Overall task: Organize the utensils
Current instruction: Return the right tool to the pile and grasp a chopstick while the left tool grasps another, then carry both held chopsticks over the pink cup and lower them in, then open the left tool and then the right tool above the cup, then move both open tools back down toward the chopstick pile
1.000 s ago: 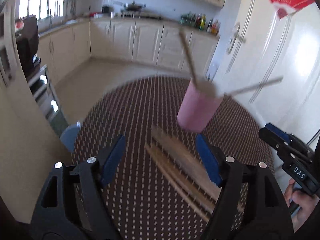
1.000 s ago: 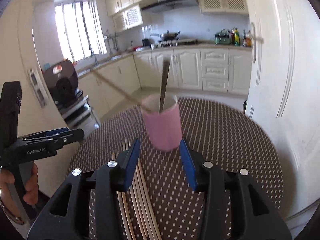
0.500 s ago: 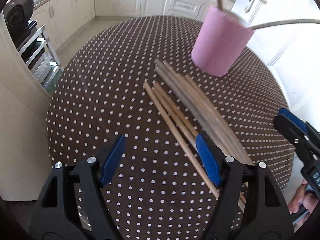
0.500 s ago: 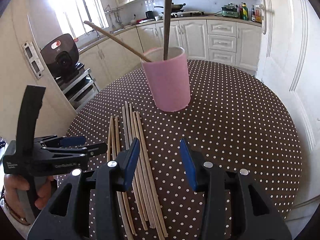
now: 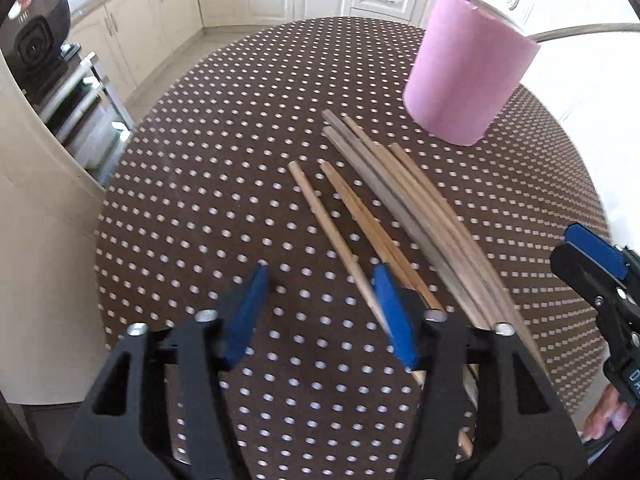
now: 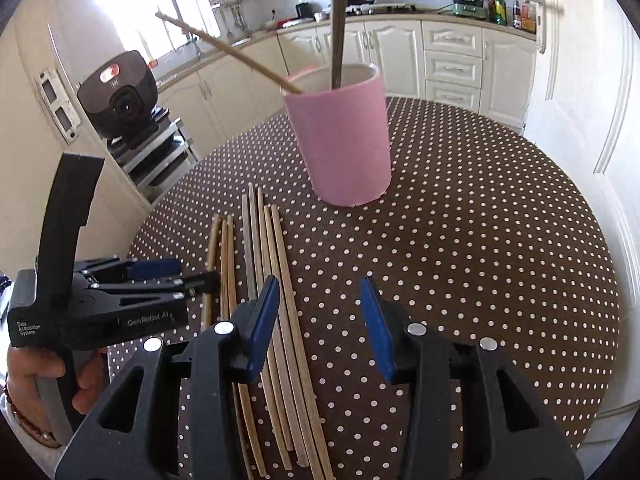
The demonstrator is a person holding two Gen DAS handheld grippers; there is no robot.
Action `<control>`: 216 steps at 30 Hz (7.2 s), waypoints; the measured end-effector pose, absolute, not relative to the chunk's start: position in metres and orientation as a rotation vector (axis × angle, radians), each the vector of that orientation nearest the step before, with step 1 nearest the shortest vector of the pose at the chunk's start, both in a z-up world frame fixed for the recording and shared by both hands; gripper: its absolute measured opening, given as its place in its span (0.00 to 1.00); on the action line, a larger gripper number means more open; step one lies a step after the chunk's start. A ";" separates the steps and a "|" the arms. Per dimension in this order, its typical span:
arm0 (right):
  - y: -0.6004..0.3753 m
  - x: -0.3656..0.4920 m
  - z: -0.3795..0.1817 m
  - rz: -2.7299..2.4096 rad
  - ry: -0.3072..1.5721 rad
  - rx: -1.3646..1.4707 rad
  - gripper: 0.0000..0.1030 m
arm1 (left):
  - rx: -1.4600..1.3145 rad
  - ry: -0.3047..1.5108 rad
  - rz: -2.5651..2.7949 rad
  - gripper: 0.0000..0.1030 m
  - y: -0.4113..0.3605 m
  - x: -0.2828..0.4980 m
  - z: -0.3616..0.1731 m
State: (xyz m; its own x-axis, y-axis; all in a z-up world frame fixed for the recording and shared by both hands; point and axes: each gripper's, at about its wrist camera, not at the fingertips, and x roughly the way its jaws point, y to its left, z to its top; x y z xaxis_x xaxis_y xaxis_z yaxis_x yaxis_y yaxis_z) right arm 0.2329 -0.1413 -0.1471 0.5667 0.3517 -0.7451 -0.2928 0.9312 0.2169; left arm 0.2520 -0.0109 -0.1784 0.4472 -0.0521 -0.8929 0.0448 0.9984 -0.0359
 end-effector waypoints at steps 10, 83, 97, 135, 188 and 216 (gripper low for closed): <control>-0.111 0.263 -0.159 0.432 0.971 -0.031 0.35 | -0.013 1.102 -0.101 0.30 0.012 0.269 -0.179; -0.124 0.187 -0.041 0.509 0.468 0.049 0.05 | -0.120 0.605 -0.405 0.06 0.001 0.196 -0.025; -0.139 0.201 -0.004 0.319 0.161 0.102 0.04 | -0.179 0.348 -0.385 0.06 -0.010 0.237 0.031; -0.147 0.246 -0.045 0.216 0.206 0.109 0.05 | -0.140 0.390 -0.311 0.52 -0.025 0.281 -0.015; -0.154 0.173 -0.122 0.282 0.580 0.235 0.38 | -0.222 1.034 -0.223 0.42 0.002 0.217 -0.163; -0.167 0.193 -0.147 0.300 0.709 0.253 0.44 | -0.103 1.112 -0.105 0.32 -0.023 0.248 -0.185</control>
